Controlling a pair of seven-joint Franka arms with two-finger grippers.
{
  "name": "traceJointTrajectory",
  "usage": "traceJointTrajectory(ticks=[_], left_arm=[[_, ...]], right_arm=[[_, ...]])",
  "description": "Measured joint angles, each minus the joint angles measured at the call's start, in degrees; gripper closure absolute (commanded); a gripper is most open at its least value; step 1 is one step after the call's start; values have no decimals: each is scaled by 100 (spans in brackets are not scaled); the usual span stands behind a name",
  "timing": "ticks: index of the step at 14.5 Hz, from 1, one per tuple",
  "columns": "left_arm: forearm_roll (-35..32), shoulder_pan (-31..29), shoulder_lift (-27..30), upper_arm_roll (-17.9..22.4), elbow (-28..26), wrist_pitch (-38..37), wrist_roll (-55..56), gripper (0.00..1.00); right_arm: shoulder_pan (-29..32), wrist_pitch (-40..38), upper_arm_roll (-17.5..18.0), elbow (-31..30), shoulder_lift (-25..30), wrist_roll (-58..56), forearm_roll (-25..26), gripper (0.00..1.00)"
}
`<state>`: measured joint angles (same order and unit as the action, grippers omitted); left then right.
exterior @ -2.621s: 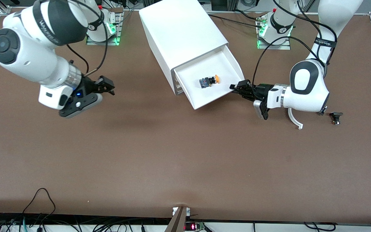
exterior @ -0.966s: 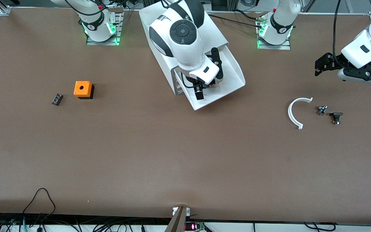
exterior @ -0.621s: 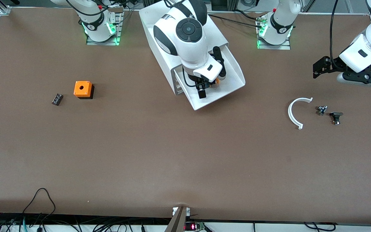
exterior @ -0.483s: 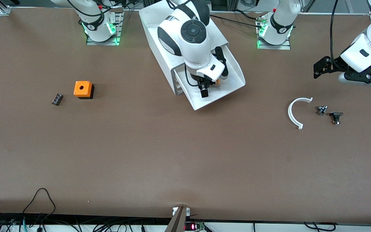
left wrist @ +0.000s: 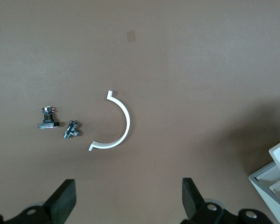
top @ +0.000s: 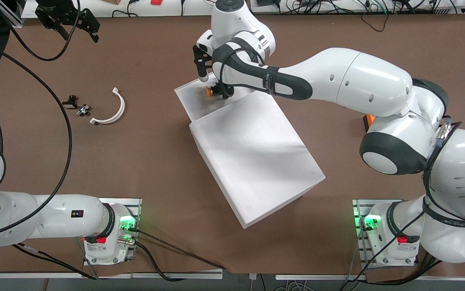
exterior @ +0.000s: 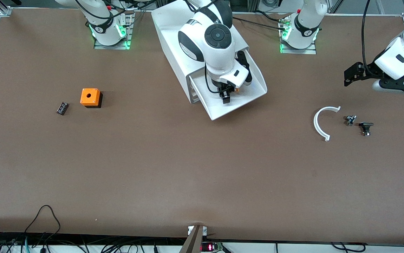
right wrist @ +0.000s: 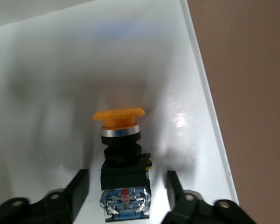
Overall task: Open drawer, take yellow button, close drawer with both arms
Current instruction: 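Grasp the yellow push button in the drawer with the right gripper, then lift the yellow button out of the drawer with the right gripper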
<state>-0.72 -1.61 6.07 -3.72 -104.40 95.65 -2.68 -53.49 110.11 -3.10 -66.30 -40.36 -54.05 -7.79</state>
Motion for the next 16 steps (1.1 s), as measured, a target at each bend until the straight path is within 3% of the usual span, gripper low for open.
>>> traceJointTrajectory(ticks=[3, 8, 12, 16], left_arm=[[0, 0, 0, 2, 0, 0, 2, 0], [0, -2, -3, 6, 1, 0, 2, 0], [0, -4, -7, 15, 2, 0, 2, 0], [0, -66, -64, 30, 33, 0, 2, 0]], right_arm=[[1, 223, -16, 22, 0, -27, 2, 71], [-23, 395, -17, 46, 5, -26, 2, 82], [-59, 401, -140, 142, 214, 312, 130, 82], [138, 385, -586, 7, 643, 1012, 152, 81]])
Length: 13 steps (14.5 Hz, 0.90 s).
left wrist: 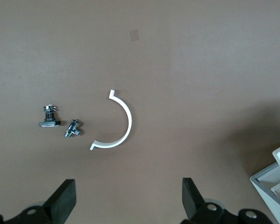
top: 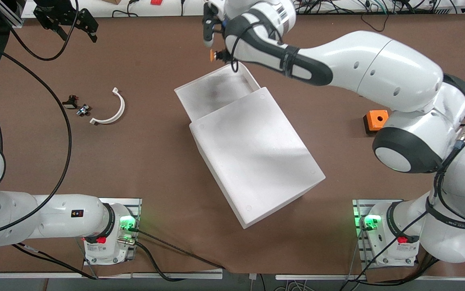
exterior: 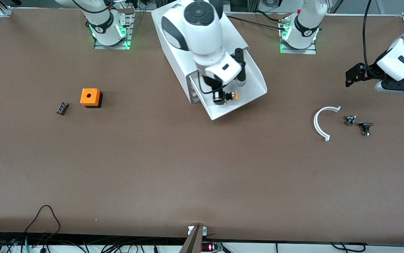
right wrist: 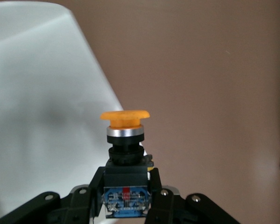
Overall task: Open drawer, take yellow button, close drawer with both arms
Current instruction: 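Lift the yellow button out of the drawer with the right gripper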
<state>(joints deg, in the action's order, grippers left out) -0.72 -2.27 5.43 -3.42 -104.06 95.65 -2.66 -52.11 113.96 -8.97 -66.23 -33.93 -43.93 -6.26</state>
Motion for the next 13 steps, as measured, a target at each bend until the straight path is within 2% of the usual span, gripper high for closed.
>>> traceJointTrajectory(ticks=[5, 10, 13], left_arm=[[0, -33, -340, -7, 414, 0, 0, 0], [215, 35, -507, -170, 562, -194, 89, 0], [377, 448, -654, -261, 548, -84, 930, 0]], right_arm=[[571, -11, -543, -527, 449, 920, 3, 81], [1630, 19, -626, -1595, 792, 1468, 14, 81], [2338, 76, -633, -2398, 1009, 1478, 15, 81]])
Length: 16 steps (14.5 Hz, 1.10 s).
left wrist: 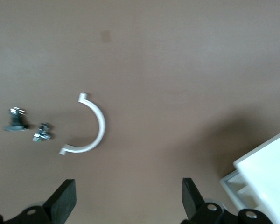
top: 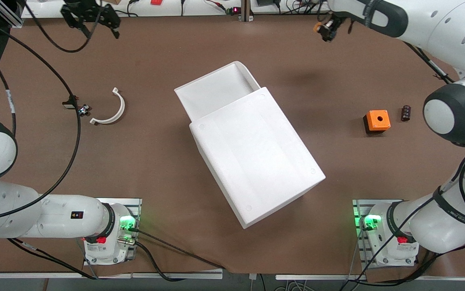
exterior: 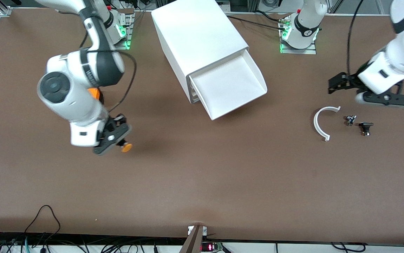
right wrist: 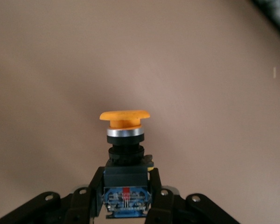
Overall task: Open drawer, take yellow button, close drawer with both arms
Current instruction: 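Lift the yellow button out of the drawer with the right gripper, then carry the button toward the orange box while the left gripper pushes the drawer shut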
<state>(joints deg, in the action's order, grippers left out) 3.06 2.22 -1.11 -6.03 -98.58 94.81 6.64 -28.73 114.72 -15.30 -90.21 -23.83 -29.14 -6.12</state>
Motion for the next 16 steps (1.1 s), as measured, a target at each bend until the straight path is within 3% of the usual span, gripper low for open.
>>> traceJointTrajectory(ticks=[4, 10, 13, 16], left_arm=[[1, 803, -455, -75, -354, 1071, 1367, 0], [1, 1163, -1093, -601, -1514, 3433, 3109, 0], [1, 1351, -1225, -633, -1753, 3702, 3566, 0], [1, 1433, -1221, -933, -1869, 3700, 3962, 0]], right_arm=[[454, 447, 8, -971, 176, 4, 0, 81], [789, 2263, 21, -2723, 232, 471, -7, 81], [1147, 2397, 20, -3004, 279, 624, -7, 82], [1280, 2396, 25, -3196, 278, 915, -8, 79]])
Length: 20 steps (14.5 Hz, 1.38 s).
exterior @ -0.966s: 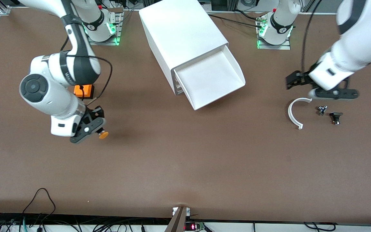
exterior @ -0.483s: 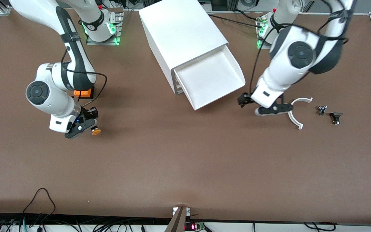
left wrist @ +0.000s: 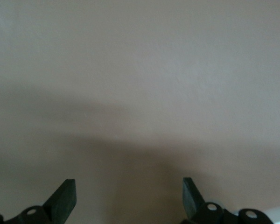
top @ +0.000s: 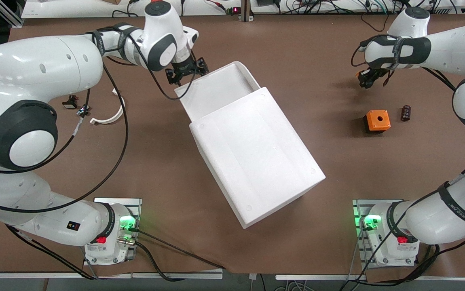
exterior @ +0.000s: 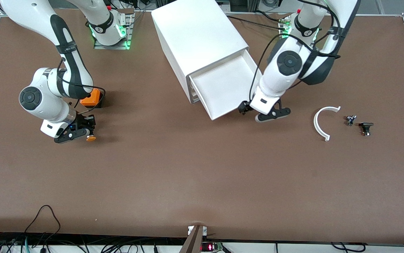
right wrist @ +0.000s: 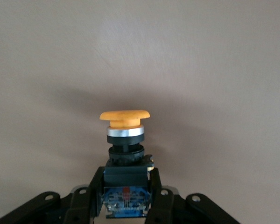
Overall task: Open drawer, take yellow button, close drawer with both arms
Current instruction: 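Carry the button toward the orange box while the left gripper pushes the drawer shut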
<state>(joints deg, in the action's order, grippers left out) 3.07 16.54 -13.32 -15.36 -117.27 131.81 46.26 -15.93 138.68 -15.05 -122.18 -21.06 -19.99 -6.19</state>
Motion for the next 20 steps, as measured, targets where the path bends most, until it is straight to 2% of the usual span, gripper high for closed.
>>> traceJointTrajectory(ticks=[1, 3, 4, 5, 6, 10, 12, 15, 20], left_arm=[[0, 12, 7, -118, -52, -3, 72, 0], [165, 9, 66, -347, -191, -4, 140, 0], [311, 7, 139, -435, -268, -44, 174, 0], [481, 4, 221, -510, -352, -151, 187, 0], [643, 0, 302, -594, -425, -276, 187, 0], [779, -8, 489, -1116, -619, -490, 225, 0], [780, -6, 519, -1330, -669, -490, 279, 0], [781, -21, 543, -1356, -712, -499, 281, 0], [782, -143, 612, -1581, -765, -511, 283, 0]], right_arm=[[18, 24, 1, -106, -7, 79, 0, 74], [74, 151, 1, -261, -47, 142, 0, 72], [92, 204, 1, -300, -70, 142, 0, 65], [102, 219, 1, -310, -89, 142, 0, 45], [103, 223, 2, -309, -93, 149, 0, 0], [104, 204, 12, -174, -31, 185, -1, 0], [104, -103, 26, 64, 25, 243, -4, 0], [102, -709, 163, 584, 136, 511, -4, 0], [6, -1921, 319, 1838, 322, 626, -4, 0]])
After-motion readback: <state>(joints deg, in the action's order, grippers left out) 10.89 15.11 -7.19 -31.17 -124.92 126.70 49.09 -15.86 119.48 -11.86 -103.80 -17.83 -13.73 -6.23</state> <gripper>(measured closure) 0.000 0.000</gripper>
